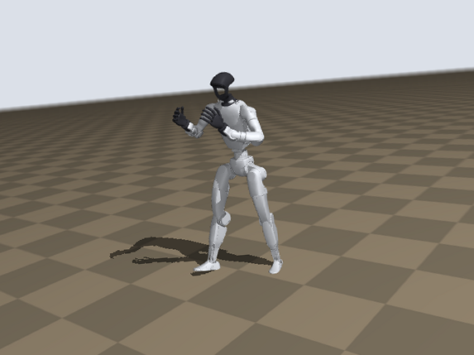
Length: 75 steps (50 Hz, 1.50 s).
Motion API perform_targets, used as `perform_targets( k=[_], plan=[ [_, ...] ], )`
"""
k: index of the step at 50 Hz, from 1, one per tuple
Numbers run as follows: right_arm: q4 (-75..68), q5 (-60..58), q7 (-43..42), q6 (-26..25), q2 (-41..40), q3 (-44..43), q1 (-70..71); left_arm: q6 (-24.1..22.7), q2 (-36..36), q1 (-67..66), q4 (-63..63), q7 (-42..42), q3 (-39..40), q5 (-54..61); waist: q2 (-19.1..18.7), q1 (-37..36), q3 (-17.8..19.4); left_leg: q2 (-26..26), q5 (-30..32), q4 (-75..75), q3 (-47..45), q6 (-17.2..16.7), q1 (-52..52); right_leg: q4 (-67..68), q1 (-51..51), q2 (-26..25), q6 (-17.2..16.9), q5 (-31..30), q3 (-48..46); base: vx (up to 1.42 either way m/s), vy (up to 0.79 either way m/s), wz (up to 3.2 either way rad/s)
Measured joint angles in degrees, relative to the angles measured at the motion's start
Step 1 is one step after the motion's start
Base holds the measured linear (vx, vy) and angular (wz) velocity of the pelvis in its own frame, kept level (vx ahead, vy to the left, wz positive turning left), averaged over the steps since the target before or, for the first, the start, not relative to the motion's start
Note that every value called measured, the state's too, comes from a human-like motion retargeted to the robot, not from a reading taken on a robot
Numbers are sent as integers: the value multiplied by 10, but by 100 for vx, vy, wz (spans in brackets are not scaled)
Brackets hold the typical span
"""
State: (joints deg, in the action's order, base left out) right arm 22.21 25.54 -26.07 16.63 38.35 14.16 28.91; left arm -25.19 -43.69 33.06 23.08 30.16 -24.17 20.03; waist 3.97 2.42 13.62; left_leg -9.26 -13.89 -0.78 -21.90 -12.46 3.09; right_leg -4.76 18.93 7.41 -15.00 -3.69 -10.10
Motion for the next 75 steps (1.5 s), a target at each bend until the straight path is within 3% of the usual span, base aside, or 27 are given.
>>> perform_targets(
  k=[5,9,13,18,23,29,35,43,53,60,65,75],
  plan=[
    [2,-9,-7,2,-2,-9,-7,1,16,-19,-6,3,0,-4,-16,-11,-11,-13,-6,0,9,-22,10,-2,-6,-3,0,21,-47,39,-25,28],
    [4,-17,-10,-1,7,-10,10,-3,42,-39,-10,2,16,6,-32,-7,-15,-14,-5,-17,31,-16,8,-1,-15,6,0,-31,-60,42,-26,51],
    [9,-21,-11,-6,18,-7,17,-4,66,-72,-5,1,33,26,-46,2,-13,-5,2,-74,48,27,-2,19,-34,36,0,-56,-60,42,-14,55],
    [11,-25,-13,-16,27,-7,15,3,86,-95,-1,2,46,38,-43,16,-2,30,25,-178,69,104,-41,62,-55,86,7,-19,-58,35,-13,41],
    [7,-35,-13,-21,26,-5,12,5,86,-98,-4,4,50,34,-39,6,5,61,21,-222,87,123,-90,76,-59,92,19,0,-44,25,-19,-23],
    [-4,-55,-16,-22,28,10,32,-1,83,-83,-12,15,52,25,-40,-10,28,96,48,-94,103,107,-110,68,-61,75,15,6,-14,20,-10,-57],
    [-12,-69,-17,-10,22,29,51,-14,83,-57,-20,24,49,10,-47,-15,61,94,99,56,127,70,-127,61,-75,39,10,18,7,18,-3,-56],
    [-19,-70,-14,-4,9,39,55,-18,73,-3,-37,30,29,-6,-18,-20,81,72,96,58,82,36,-209,68,-93,28,9,47,30,21,2,-37],
    [-26,-34,-18,11,-28,37,50,-17,52,38,-52,31,22,-10,21,-49,80,-4,88,58,9,7,-226,102,-115,-14,0,90,67,30,9,-49],
    [-40,-45,-24,10,-71,26,42,-22,24,44,-57,35,26,-25,61,-81,61,-71,160,58,-36,-14,-211,94,-125,-68,0,85,97,34,11,-67],
    [-77,-122,-78,-7,-79,58,68,-9,18,45,-53,24,25,23,97,-109,56,-66,194,58,-57,-25,-209,88,-122,-73,0,52,115,20,26,-48],
    [-74,-141,-88,-2,-109,75,57,-3,0,-28,-36,8,73,26,103,-126,38,-4,131,58,-74,-14,-147,85,-130,-3,4,15,91,28,41,-8]
  ],
)
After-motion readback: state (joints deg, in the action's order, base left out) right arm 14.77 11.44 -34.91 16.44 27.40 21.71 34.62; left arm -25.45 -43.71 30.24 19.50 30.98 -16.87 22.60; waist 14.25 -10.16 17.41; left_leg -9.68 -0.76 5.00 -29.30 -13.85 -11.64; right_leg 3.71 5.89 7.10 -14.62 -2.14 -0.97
